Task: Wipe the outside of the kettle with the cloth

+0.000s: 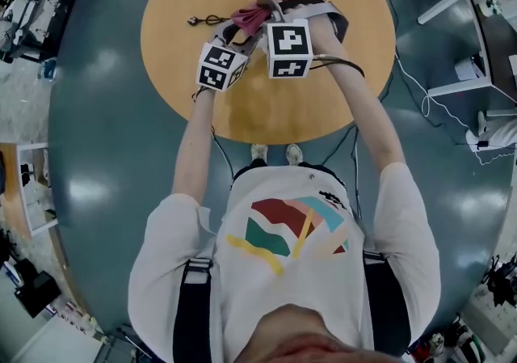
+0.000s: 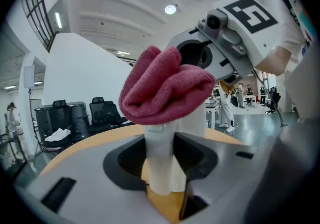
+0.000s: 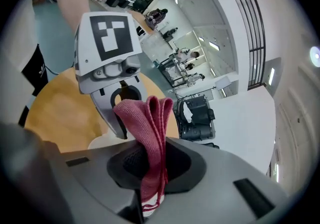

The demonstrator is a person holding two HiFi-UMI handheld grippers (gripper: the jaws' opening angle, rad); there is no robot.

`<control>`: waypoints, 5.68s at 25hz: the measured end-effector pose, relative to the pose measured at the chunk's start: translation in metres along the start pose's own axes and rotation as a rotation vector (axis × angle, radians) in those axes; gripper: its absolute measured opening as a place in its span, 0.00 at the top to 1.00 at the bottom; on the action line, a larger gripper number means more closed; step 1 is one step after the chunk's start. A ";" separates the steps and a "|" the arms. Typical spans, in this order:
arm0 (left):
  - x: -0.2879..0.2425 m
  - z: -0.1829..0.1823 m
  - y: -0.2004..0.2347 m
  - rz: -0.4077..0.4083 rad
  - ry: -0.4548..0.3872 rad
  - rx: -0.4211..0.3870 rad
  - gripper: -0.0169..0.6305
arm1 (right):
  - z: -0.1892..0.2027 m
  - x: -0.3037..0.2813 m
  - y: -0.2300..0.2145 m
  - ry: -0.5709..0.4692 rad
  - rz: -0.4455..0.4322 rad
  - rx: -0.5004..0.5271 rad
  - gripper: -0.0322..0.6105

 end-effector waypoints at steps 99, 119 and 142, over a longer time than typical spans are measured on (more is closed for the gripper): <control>-0.039 -0.051 -0.063 -0.408 -0.292 0.011 0.66 | 0.142 -0.025 0.147 -0.426 0.153 -0.218 0.88; -0.036 -0.035 -0.061 -0.410 -0.328 0.017 0.66 | 0.135 -0.106 0.232 -0.373 -0.142 -0.194 0.88; -0.062 -0.105 -0.156 -0.183 0.493 -0.414 0.66 | 0.197 0.004 0.230 -0.262 -0.172 -0.352 0.88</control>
Point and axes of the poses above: the fingertips, and each gripper's own axes: x backward along the fingers, y to its left, z out of its underside, the point moved 9 cm from there along x, backward along the fingers, and after that the axes turned 2 degrees about y, right-handed, at the moved point
